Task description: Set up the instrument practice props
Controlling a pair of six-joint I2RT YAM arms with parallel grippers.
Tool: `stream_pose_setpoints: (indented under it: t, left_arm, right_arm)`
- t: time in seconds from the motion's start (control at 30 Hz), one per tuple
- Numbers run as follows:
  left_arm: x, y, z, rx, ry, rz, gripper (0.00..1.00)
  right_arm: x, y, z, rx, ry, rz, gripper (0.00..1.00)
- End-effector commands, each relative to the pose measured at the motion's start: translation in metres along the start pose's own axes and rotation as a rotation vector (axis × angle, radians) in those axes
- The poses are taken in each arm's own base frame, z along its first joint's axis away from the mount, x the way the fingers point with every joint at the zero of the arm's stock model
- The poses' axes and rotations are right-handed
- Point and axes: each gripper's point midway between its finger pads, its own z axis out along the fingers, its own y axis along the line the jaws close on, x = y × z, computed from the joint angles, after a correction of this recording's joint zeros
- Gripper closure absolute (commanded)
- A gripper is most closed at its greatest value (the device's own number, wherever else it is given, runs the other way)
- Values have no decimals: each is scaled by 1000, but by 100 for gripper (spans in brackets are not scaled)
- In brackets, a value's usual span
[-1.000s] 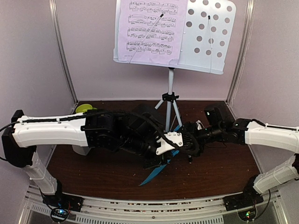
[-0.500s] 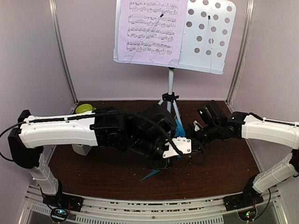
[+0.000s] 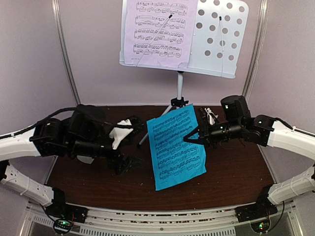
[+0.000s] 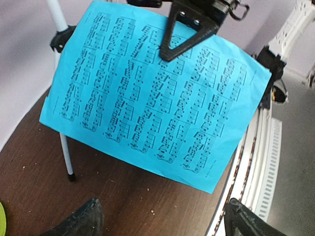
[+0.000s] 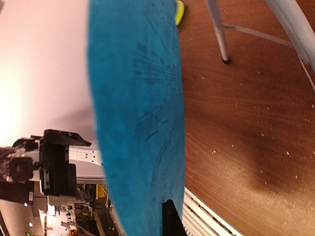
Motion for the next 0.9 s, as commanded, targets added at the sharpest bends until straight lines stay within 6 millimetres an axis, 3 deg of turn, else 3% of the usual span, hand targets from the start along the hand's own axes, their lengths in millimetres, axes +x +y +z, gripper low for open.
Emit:
stream_pose_setpoints:
  t: [0.0, 0.13, 0.23, 0.33, 0.47, 0.63, 0.87]
  left_arm:
    - [-27, 14, -21, -31, -248, -227, 12]
    - [-29, 27, -39, -66, -364, -336, 13]
    - [-28, 38, -50, -108, -426, -396, 13]
    - [-25, 41, -55, -111, -457, -415, 13]
    - [-23, 35, -61, -79, -490, -378, 14]
    - [-24, 26, -65, -42, -470, -301, 6]
    - [-54, 9, -73, 51, -489, -222, 6]
  right_arm:
    - [0, 42, -22, -166, -67, -290, 100]
    - [14, 66, -35, -287, -72, -426, 100]
    - [38, 88, -38, -361, -11, -538, 100]
    - [55, 110, -43, -431, 8, -630, 100]
    - [62, 145, -59, -533, -33, -737, 99]
    - [62, 181, -81, -604, -97, -823, 97]
    - [44, 209, -106, -626, -222, -855, 96]
